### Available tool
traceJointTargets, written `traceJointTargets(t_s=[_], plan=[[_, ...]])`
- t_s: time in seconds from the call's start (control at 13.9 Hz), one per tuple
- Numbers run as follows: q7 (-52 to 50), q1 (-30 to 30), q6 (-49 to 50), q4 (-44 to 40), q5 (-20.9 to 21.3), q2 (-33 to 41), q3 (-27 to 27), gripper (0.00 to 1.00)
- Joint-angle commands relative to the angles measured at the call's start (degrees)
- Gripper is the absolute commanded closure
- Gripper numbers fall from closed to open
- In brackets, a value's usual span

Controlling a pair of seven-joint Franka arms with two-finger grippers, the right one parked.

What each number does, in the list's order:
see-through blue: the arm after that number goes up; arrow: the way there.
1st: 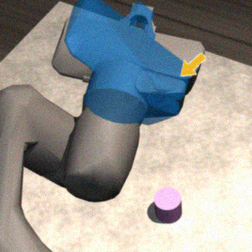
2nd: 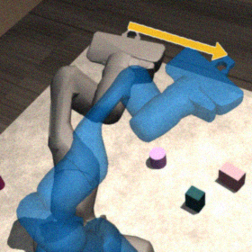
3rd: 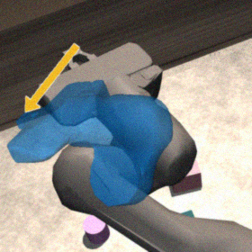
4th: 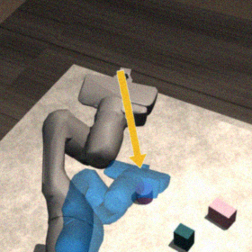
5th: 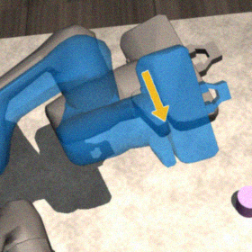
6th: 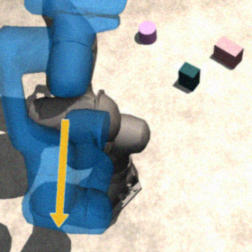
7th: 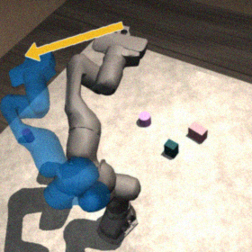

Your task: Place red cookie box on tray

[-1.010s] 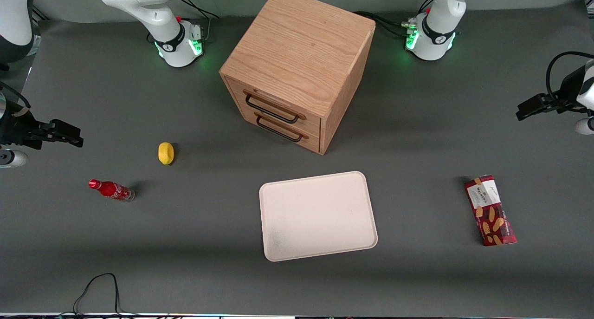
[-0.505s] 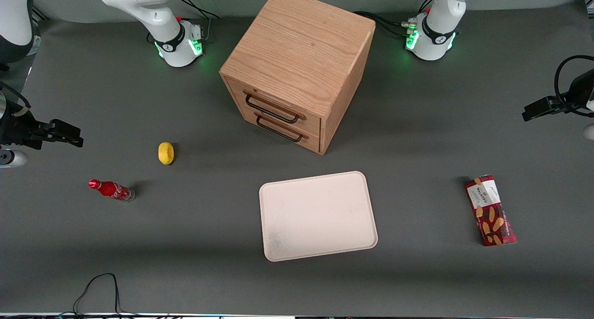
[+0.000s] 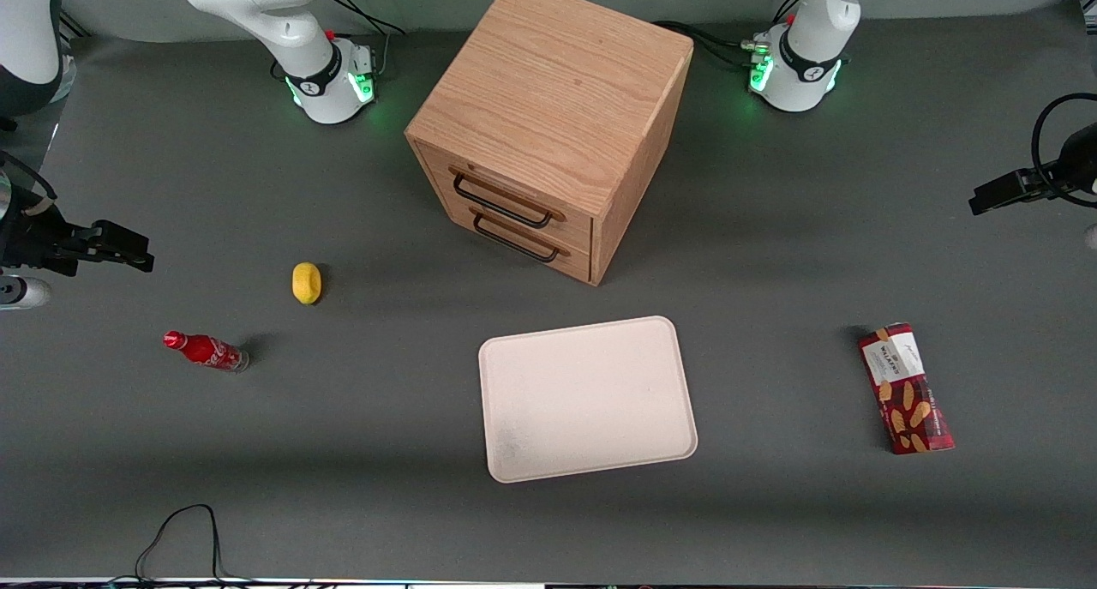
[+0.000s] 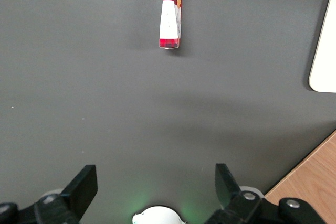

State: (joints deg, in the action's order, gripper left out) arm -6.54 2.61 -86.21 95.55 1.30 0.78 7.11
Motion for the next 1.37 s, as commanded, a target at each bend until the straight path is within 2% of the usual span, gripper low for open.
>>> traceJointTargets(t_s=[0.0,0.87,1.3], plan=[[0.39,0.12,1.22,-0.8,-0.33,0.1,0.01,0.0],[1.18,0.73,0.17,-2.64,0.1,-0.51,-0.08,0.0],[1.71,0.21,-2.81,-7.12,-0.16,-2.97,0.01,0.01]])
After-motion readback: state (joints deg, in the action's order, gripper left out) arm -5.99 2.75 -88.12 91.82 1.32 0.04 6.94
